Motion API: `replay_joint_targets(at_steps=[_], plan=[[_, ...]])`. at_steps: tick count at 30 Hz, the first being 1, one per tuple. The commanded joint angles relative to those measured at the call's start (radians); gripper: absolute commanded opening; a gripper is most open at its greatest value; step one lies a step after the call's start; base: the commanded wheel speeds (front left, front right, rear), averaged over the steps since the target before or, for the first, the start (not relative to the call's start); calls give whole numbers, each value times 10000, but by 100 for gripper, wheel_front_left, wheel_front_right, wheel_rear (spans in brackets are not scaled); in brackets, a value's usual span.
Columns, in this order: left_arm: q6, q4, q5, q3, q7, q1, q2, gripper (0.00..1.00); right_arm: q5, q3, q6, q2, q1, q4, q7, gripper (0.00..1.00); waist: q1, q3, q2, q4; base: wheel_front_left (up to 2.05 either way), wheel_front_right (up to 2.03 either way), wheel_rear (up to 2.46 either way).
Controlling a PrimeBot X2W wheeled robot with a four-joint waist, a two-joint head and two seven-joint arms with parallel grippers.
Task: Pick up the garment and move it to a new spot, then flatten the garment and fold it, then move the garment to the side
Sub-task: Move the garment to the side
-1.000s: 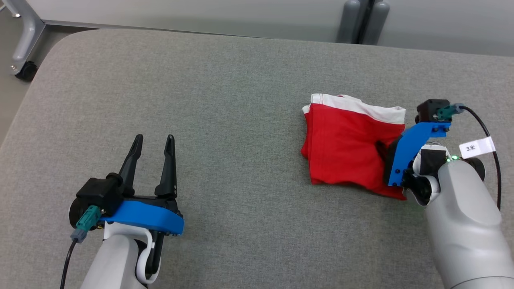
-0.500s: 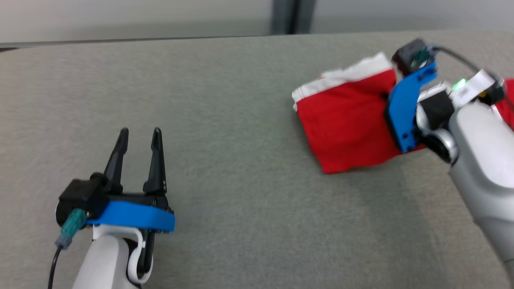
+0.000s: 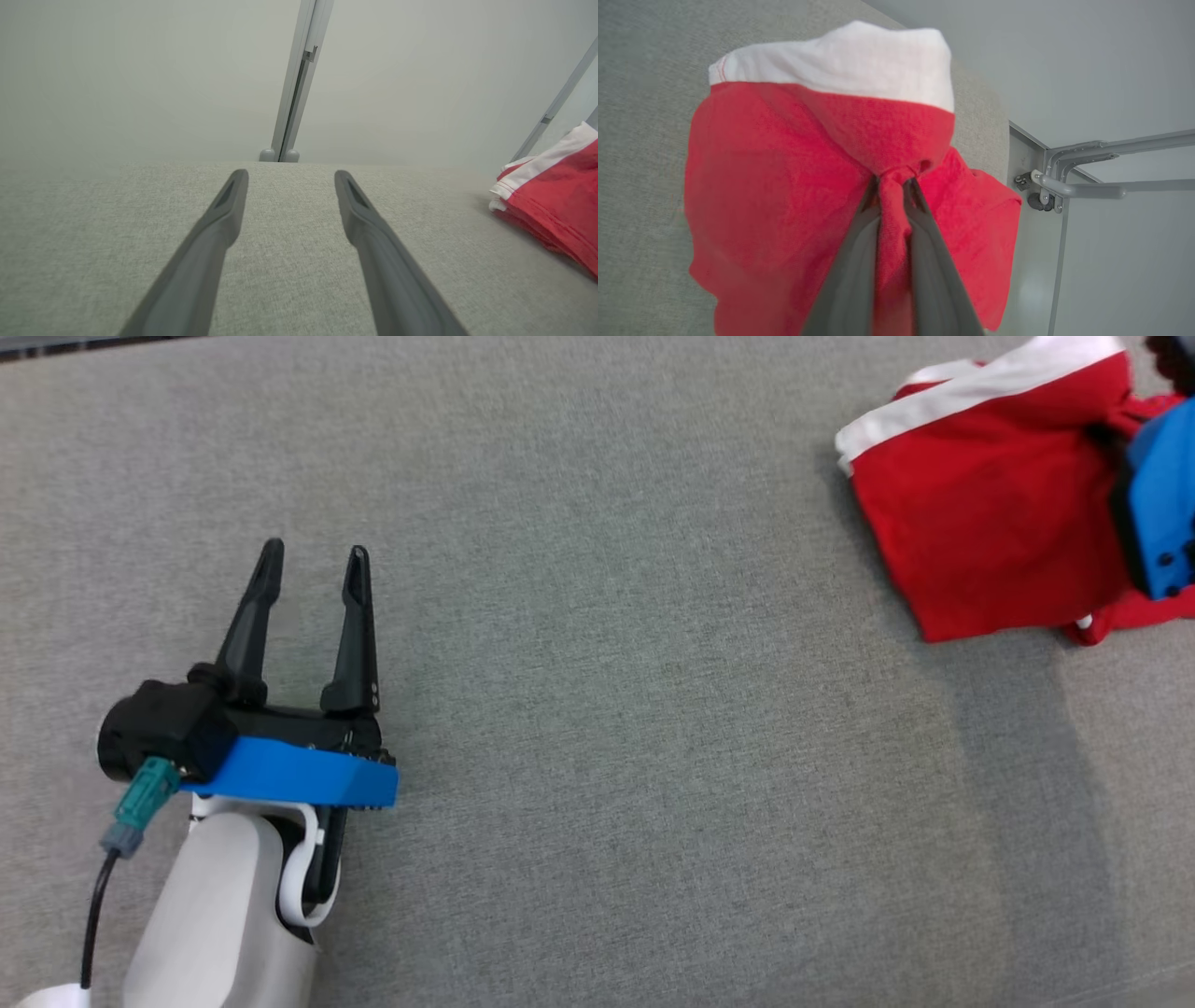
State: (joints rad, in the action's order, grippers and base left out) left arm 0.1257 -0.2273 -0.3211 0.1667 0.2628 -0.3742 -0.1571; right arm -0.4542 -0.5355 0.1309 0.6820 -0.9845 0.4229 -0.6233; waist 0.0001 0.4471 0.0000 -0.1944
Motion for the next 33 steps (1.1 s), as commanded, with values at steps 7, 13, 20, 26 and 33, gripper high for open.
replay_joint_targets(at_steps=[7,13,20,26,33], plan=[[75,280,87,166,-107,-526,-461,100,441,455,-3,959,-186,541,658,0,-1,686,0,-161,0,0,0],[74,740,149,248,-389,-699,-741,100,1496,1202,-4,1370,99,1389,1938,0,-1,1204,0,-75,0,0,0],[-3,1200,208,279,-743,-830,-1017,100,3131,2613,-6,832,215,2834,3464,17,-1,1500,0,51,0,0,0],[-117,1295,147,280,-851,-645,-1103,100,4254,3624,-7,24,191,3549,4239,100,-1,1220,0,10,0,0,0],[-154,874,-71,336,-570,-182,-886,100,4493,4449,-7,-1073,751,3837,5026,100,-1,155,0,50,0,0,0]])
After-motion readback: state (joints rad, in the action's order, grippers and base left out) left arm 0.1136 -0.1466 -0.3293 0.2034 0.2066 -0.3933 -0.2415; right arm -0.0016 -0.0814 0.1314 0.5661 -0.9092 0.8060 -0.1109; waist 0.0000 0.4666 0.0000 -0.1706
